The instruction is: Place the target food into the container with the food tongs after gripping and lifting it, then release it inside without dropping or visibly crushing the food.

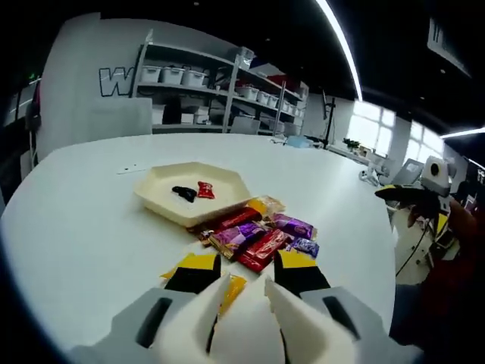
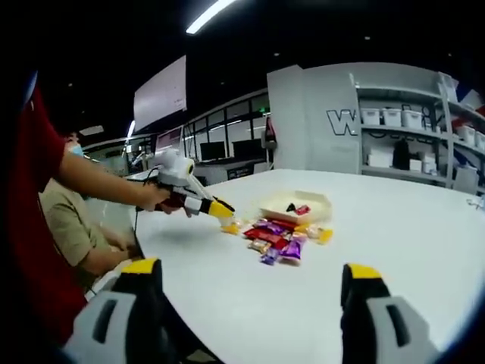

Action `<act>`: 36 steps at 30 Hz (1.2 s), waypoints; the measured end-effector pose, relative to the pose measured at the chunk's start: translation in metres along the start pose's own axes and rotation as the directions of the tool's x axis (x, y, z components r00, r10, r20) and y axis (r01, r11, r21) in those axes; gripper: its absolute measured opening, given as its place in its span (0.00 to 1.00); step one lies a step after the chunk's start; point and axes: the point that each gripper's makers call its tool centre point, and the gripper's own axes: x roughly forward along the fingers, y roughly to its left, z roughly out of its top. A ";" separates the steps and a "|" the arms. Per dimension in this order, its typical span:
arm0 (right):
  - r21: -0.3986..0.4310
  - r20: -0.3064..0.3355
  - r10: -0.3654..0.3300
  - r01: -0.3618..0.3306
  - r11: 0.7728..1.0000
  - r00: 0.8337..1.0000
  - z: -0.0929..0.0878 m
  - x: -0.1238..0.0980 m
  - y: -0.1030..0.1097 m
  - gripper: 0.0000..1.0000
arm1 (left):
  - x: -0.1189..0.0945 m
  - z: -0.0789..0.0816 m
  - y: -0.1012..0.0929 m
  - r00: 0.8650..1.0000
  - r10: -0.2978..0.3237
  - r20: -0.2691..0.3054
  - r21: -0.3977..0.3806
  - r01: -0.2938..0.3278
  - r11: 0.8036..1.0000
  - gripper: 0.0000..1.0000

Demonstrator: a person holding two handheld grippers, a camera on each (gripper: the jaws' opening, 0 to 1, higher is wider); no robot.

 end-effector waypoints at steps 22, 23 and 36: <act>0.004 -0.005 -0.008 0.008 1.000 1.000 -0.004 -0.001 0.002 0.97 | -0.029 -0.001 0.041 0.995 0.102 0.004 0.018 -0.102 0.995 0.26; 0.007 -0.006 -0.009 0.009 1.000 1.000 -0.005 -0.002 0.002 0.97 | -0.028 0.003 0.038 0.996 0.090 0.012 0.027 -0.090 0.996 0.26; 0.005 -0.019 -0.021 0.021 1.000 1.000 -0.009 -0.003 -0.001 0.97 | -0.007 0.007 0.024 0.999 -0.042 -0.003 0.211 0.041 0.977 0.28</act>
